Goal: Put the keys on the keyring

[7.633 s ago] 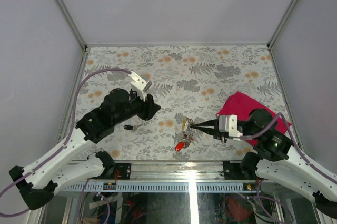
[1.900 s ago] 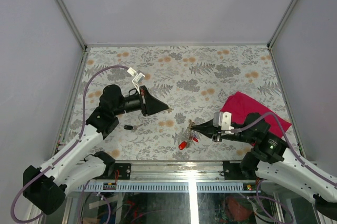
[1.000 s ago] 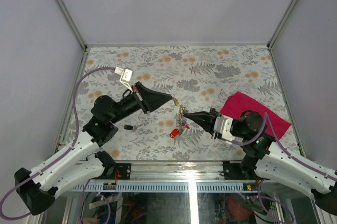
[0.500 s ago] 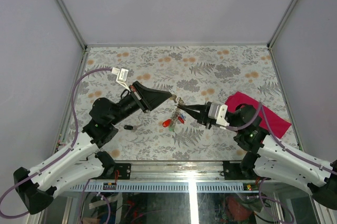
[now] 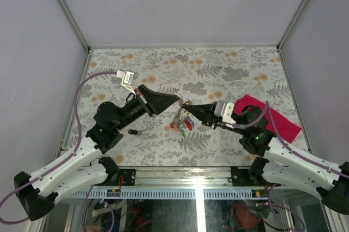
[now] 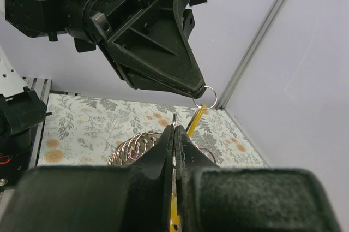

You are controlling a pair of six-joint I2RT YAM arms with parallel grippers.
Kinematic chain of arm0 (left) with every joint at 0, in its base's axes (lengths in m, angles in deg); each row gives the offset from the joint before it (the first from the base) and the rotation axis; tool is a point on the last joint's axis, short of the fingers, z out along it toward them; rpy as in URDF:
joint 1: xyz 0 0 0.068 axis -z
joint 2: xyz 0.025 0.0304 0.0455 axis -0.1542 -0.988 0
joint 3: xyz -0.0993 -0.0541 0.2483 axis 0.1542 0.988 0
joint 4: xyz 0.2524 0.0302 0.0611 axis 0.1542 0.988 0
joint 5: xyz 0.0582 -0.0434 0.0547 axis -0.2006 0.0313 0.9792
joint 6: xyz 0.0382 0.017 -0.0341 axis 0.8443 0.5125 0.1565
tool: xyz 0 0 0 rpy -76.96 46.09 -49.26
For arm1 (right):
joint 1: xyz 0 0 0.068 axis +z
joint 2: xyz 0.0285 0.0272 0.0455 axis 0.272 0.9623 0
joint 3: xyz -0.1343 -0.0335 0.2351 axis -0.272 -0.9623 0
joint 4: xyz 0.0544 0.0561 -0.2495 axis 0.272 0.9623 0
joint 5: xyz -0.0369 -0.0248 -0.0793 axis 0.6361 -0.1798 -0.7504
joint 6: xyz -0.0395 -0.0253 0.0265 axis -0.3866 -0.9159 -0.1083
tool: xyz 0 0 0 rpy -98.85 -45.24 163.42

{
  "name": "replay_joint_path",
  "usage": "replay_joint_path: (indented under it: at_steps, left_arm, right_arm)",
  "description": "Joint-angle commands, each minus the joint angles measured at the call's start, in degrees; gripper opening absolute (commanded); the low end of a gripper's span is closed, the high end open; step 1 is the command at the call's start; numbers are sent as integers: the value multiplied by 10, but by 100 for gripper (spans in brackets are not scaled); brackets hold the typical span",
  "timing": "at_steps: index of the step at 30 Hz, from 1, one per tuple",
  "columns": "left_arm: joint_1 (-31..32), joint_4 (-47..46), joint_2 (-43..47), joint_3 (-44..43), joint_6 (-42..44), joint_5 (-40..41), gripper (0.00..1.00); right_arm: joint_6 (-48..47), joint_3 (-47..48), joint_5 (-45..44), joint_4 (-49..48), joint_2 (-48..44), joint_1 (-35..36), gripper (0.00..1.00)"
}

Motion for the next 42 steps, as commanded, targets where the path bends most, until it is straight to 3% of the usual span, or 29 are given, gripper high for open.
replay_joint_path:
  at_steps: [1,42]
  left_arm:
    - [8,-19,-4,-16,6,10,0]
    - [18,5,4,-14,12,34,0]
  right_arm:
    - [7,36,-27,-77,5,3,0]
    - [23,25,-53,-103,-22,3,0]
